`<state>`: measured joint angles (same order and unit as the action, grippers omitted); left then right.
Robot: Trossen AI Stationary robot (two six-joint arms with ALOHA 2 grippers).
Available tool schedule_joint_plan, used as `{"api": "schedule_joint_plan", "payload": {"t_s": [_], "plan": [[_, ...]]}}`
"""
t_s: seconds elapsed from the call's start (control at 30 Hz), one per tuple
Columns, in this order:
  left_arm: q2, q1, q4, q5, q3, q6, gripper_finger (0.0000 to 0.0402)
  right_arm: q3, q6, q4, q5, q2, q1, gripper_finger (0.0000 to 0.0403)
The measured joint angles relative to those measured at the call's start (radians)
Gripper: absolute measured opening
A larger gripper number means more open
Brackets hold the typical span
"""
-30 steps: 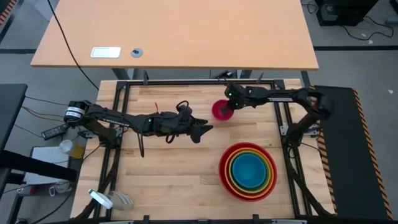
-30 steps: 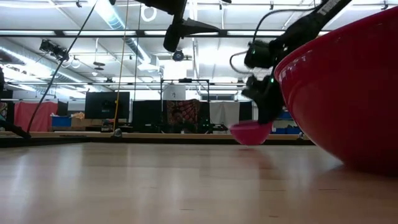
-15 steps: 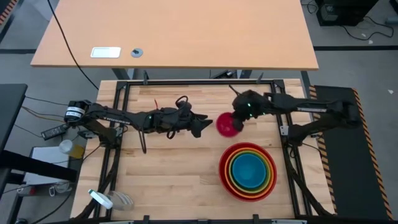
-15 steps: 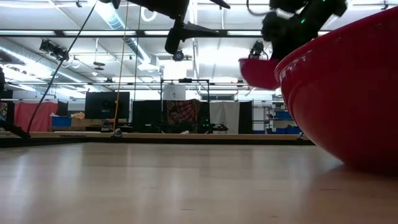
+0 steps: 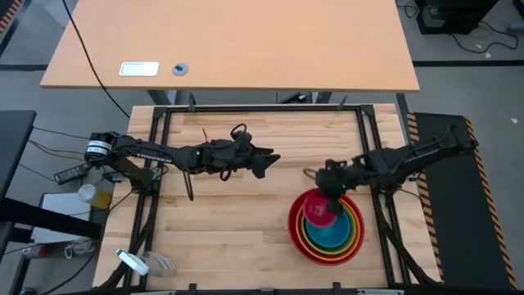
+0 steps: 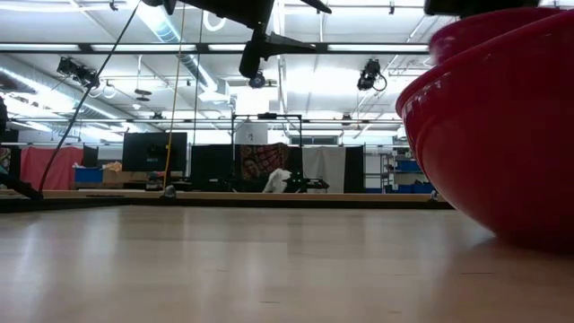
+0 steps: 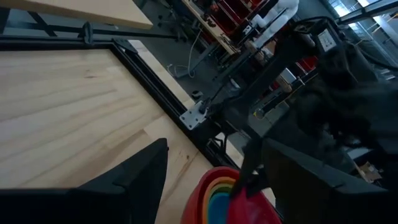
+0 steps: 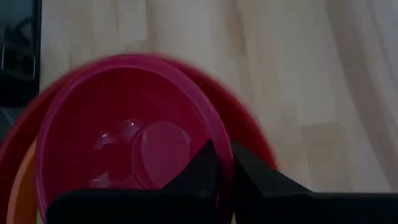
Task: Nest bowls inside each other
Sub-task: Stack the pink bowl on top of the blue bowl, then return to Home Position
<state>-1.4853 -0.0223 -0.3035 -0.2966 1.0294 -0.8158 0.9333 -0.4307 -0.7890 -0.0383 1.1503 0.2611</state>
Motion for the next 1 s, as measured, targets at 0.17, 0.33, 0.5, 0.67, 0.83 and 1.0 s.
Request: {"api": "schedule_joint_plan", "payload": {"t_s": [0.17, 0.33, 0.5, 0.67, 0.83, 1.0], "plan": [[0.000, 0.000, 0.000, 0.000, 0.000, 0.000, 0.0263, -0.012, -0.021, -0.048, -0.048, 0.028, 0.127, 0.0036], [0.000, 0.000, -0.004, 0.020, 0.000, 0.000, 0.0263, -0.058, -0.099, -0.045, -0.065, 0.071, 0.205, 0.0038], [0.000, -0.001, -0.008, 0.030, 0.000, -0.003, 0.0263, -0.060, -0.116, -0.024, -0.065, 0.108, 0.214, 0.0063], [0.001, -0.001, -0.026, 0.032, 0.000, -0.001, 0.0263, -0.061, -0.116, -0.016, -0.014, 0.106, 0.209, 0.0114], [0.001, -0.004, -0.029, 0.054, 0.000, -0.001, 0.0263, -0.044, -0.143, -0.100, 0.046, 0.080, 0.183, 0.0166], [0.007, -0.005, -0.024, 0.159, 0.000, 0.008, 0.0263, -0.041, -0.233, -0.142, 0.011, -0.013, 0.159, 0.0192]]}}
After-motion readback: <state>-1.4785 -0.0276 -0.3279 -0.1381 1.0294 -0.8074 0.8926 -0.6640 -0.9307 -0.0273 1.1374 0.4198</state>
